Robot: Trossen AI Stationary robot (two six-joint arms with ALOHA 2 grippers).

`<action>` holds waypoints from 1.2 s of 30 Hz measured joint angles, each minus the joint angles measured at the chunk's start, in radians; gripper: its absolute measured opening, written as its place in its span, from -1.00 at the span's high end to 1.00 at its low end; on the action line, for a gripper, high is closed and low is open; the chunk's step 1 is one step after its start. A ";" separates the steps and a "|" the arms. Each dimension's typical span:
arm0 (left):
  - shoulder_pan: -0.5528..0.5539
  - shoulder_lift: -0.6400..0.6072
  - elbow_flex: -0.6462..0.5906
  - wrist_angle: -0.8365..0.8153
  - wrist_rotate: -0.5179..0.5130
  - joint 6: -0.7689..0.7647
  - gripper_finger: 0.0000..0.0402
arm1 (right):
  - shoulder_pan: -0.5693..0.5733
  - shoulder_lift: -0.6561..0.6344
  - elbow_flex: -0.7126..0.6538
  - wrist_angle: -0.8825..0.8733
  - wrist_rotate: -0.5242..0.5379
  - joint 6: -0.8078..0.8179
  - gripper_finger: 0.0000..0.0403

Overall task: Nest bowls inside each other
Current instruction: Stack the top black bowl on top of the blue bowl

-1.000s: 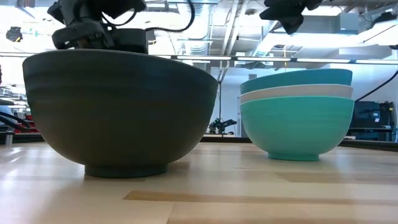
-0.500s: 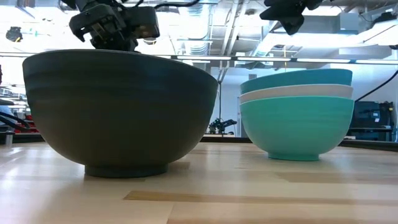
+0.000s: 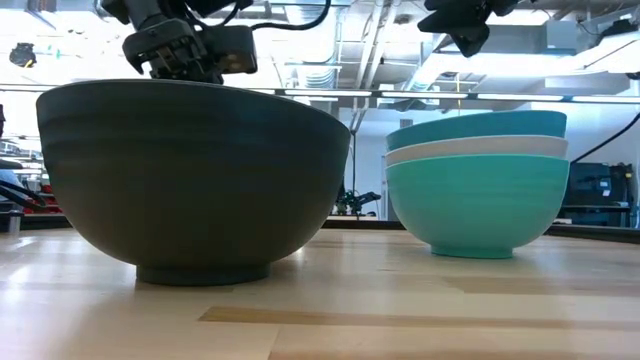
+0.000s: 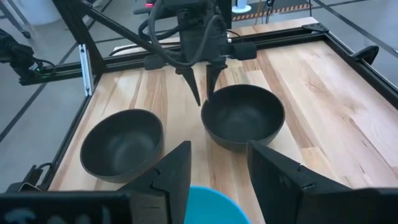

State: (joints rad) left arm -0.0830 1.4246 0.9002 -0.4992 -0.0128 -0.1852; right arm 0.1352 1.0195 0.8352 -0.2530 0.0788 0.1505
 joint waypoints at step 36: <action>0.014 0.017 -0.068 0.094 -0.016 0.034 0.64 | 0.000 0.000 0.000 -0.001 0.000 0.002 0.12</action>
State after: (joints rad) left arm -0.0692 1.4415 0.8324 -0.4054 -0.0291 -0.1512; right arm 0.1352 1.0195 0.8356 -0.2535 0.0788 0.1524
